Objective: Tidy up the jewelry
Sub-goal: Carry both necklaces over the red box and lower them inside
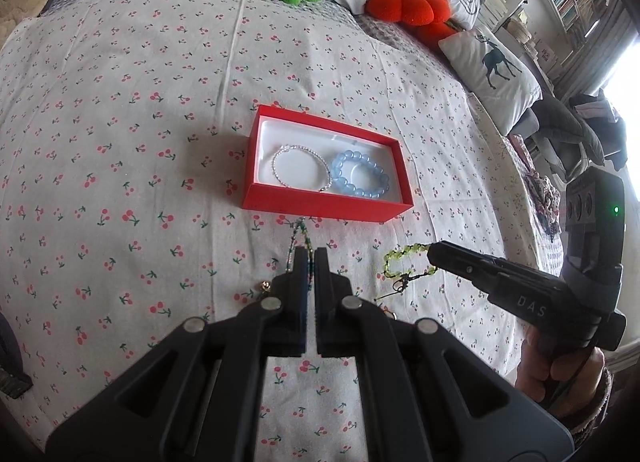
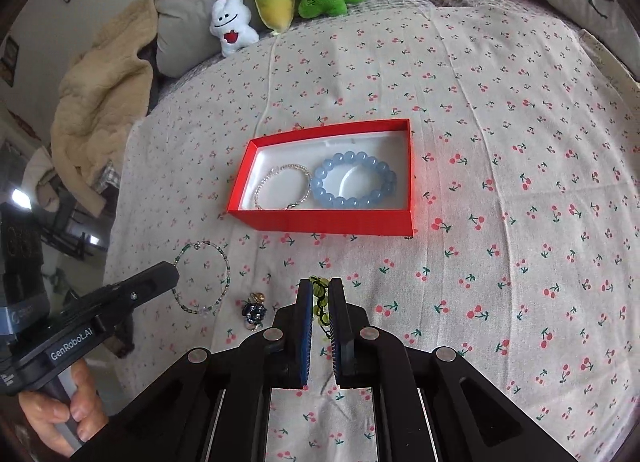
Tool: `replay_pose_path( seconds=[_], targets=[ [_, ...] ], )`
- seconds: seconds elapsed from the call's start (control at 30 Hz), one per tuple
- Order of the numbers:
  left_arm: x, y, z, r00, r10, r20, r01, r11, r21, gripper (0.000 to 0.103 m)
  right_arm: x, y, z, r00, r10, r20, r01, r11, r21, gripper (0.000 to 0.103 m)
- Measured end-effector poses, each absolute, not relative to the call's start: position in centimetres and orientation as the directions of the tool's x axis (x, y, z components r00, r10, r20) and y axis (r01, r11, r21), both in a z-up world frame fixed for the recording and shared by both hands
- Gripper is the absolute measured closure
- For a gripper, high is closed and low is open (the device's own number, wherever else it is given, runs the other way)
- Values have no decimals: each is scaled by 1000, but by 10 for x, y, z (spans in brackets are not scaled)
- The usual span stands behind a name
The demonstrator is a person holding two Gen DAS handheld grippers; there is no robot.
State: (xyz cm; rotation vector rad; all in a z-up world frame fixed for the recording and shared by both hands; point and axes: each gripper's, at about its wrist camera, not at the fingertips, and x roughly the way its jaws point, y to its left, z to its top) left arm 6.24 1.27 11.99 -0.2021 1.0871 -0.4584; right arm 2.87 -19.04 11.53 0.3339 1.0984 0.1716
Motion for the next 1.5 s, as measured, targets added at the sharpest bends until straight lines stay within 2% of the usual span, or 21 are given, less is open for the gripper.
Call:
replay_pose_path(
  seconds=[0.43,0.63,0.8,1.1,1.3,1.37,1.43,1.5],
  targets=[
    [96,-22,130,439,-511,-739,293,859,-420,100,46,-206,141,560,292,-775,52,922,385,95],
    [120,-32,116,424,-604,-675,284,796,-534,100,59,-210,148,629,270,-729,61,918,393,95],
    [139,-28,94,425,-587,-689,240,807,-540,100,71,-211,143,662,257,-704,68,915,398,95],
    [147,-20,77,465,-417,-781,193,909,-370,100,94,-199,128,653,246,-717,52,929,367,95],
    [147,-20,75,500,-344,-795,190,939,-287,99,101,-182,123,642,290,-710,1,926,379,95],
    [147,-21,76,502,-340,-795,193,940,-281,95,103,-177,120,636,295,-713,-15,928,371,95],
    [146,-22,78,504,-339,-794,198,941,-275,85,104,-175,117,628,288,-723,-19,934,356,95],
    [144,-23,80,508,-330,-796,203,944,-261,83,105,-174,113,620,283,-732,-20,938,346,95]
  ],
)
